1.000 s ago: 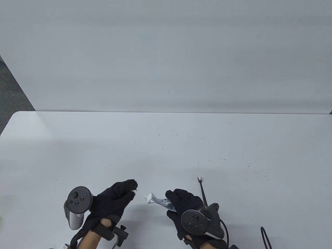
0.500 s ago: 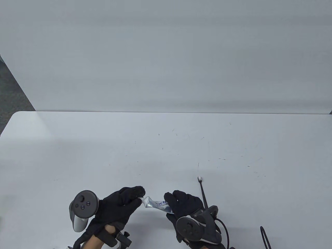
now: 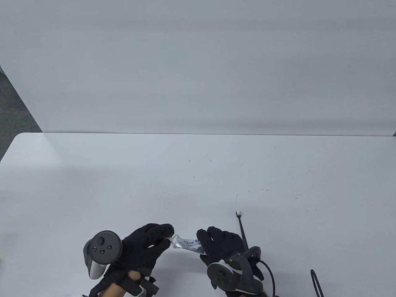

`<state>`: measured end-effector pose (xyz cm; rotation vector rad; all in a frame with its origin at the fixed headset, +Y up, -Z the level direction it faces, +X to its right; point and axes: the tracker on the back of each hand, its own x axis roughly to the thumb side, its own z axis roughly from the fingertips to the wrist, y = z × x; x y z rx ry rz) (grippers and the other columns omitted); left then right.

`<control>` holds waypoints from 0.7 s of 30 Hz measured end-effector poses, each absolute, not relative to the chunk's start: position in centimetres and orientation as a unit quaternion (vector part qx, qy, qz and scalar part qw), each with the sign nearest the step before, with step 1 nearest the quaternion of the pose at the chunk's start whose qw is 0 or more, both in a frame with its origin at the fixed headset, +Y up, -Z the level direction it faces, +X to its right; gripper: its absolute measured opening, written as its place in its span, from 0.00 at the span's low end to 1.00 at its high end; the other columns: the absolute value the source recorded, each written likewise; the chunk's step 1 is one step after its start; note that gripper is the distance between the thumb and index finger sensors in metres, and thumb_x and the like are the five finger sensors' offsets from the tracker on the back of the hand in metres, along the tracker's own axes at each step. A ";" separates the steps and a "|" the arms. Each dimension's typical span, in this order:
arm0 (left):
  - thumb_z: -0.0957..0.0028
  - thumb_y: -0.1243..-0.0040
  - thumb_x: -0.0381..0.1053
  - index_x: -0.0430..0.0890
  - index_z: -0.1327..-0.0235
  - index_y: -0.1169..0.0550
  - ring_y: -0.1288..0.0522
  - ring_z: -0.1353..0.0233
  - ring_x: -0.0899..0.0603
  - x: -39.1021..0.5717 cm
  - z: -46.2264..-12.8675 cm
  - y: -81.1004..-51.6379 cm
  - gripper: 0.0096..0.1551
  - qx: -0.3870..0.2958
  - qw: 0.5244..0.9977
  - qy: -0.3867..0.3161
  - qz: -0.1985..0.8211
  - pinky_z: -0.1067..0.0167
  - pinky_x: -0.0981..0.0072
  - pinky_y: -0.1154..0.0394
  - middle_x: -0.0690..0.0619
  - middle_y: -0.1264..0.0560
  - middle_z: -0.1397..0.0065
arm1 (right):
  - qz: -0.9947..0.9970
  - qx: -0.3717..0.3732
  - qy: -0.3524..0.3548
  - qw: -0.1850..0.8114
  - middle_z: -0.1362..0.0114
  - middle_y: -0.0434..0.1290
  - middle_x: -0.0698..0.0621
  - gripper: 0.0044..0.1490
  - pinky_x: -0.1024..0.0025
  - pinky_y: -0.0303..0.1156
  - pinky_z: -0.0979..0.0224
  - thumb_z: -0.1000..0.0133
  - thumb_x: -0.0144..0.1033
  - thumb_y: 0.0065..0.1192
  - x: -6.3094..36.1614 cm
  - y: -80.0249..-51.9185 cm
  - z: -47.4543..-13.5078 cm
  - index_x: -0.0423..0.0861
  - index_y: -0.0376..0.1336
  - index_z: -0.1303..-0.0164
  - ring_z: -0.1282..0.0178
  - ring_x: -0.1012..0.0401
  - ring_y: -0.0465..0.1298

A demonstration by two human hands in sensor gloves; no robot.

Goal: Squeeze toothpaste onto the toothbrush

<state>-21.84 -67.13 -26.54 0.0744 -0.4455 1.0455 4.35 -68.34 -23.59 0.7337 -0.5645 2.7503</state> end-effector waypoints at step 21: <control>0.55 0.27 0.46 0.48 0.37 0.20 0.21 0.40 0.35 -22.2 -27.2 -67.8 0.29 -0.022 0.849 -0.191 0.492 0.41 0.35 0.27 0.42 0.20 0.37 | 0.943 0.245 -0.200 0.106 0.32 0.70 0.40 0.43 0.37 0.73 0.41 0.60 0.44 0.74 4.6 -68.2 -23.6 0.46 0.63 0.33 0.39 0.38 0.74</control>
